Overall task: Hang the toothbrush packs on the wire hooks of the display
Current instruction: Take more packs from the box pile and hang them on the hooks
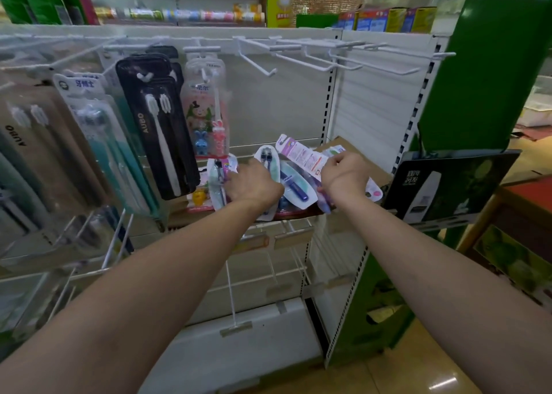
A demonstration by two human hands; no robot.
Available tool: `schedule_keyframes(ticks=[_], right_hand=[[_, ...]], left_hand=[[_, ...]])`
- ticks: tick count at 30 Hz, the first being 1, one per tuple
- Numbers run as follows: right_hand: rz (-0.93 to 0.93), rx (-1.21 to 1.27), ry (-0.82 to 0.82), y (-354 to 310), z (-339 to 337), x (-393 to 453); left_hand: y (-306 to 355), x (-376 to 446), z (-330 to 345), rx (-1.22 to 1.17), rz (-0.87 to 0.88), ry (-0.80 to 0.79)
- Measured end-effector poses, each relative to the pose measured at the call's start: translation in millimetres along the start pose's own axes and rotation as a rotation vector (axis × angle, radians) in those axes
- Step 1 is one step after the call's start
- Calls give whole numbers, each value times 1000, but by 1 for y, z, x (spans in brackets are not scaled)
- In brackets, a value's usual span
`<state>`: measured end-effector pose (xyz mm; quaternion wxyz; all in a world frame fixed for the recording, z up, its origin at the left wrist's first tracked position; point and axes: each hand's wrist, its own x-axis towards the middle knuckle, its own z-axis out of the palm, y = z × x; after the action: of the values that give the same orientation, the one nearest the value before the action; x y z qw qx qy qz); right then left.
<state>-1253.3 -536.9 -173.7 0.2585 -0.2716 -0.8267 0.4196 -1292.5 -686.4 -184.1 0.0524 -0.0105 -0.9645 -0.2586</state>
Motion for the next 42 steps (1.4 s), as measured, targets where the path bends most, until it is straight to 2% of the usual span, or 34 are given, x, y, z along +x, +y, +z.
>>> schedule_keyframes(ticks=[3,6,8,11,16,20,23,31,36,42], right_hand=[[123,155,-64,-2,-5,-1],[288,302,-218,-10,-8,-5],[333,355,-264,-12,-9,-7],[321,352,-241,-14,-14,-12],[472,553,-346,-26,-28,-19],[290,630,-421,-20,-33,-25],[183,589,-596,-18,-36,-31],[171,669,-755,-2,-44,-52],[101,691,-690,5,-37,-80],[51,712,-652,3,-24,-117]], left_hand=[[0,-2,1,-28,56,53],[1,-2,2,-113,86,58],[2,-1,0,-183,63,63],[7,-3,-9,-259,3,63],[18,-5,-24,-417,-77,91],[28,-12,-28,-540,-75,113],[36,-23,-31,-562,-43,120],[31,-62,-38,-681,39,113],[13,-97,-40,-743,29,124],[-21,-131,-52,-865,-70,244]])
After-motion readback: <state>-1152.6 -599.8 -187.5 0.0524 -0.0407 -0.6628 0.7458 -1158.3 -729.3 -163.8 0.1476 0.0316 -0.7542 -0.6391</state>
